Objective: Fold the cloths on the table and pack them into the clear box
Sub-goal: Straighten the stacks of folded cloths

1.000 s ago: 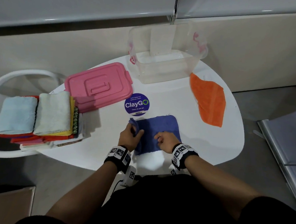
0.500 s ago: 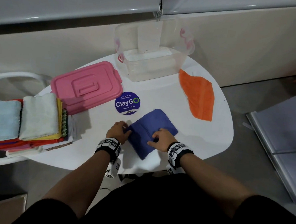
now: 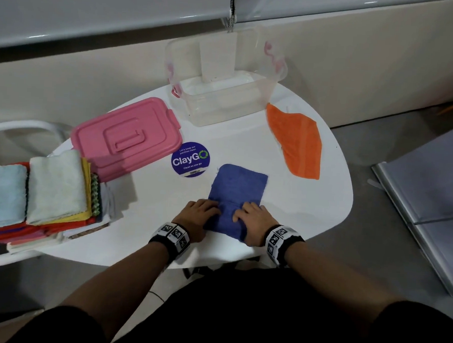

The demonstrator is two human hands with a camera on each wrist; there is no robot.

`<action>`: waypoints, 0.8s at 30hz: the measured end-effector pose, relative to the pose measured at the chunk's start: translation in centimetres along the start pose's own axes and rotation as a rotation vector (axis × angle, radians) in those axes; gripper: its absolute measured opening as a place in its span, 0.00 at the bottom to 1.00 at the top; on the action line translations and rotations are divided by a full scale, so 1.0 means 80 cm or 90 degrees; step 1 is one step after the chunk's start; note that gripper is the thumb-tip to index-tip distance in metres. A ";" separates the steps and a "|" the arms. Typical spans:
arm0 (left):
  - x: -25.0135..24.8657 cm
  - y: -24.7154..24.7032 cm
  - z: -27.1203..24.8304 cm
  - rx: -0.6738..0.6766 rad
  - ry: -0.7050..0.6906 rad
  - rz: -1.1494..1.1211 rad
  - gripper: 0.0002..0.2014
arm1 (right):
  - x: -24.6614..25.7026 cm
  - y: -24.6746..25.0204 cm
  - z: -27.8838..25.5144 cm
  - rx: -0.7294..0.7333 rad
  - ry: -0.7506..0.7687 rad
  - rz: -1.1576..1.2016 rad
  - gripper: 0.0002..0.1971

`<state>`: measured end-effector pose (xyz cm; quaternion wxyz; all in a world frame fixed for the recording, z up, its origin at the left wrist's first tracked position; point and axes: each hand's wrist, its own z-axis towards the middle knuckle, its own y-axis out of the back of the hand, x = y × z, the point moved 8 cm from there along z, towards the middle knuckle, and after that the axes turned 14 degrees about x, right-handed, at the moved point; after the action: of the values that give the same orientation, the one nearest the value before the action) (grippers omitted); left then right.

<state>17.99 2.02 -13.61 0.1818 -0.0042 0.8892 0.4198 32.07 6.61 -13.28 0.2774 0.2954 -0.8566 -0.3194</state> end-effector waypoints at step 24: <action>0.048 0.033 0.037 -0.157 0.276 -0.618 0.15 | -0.128 0.040 0.014 -0.091 -0.186 0.630 0.26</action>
<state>14.93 6.52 -14.62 0.1652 -0.5220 0.7465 0.3780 37.11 16.04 -14.65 0.2924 -0.2122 -0.8995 -0.2456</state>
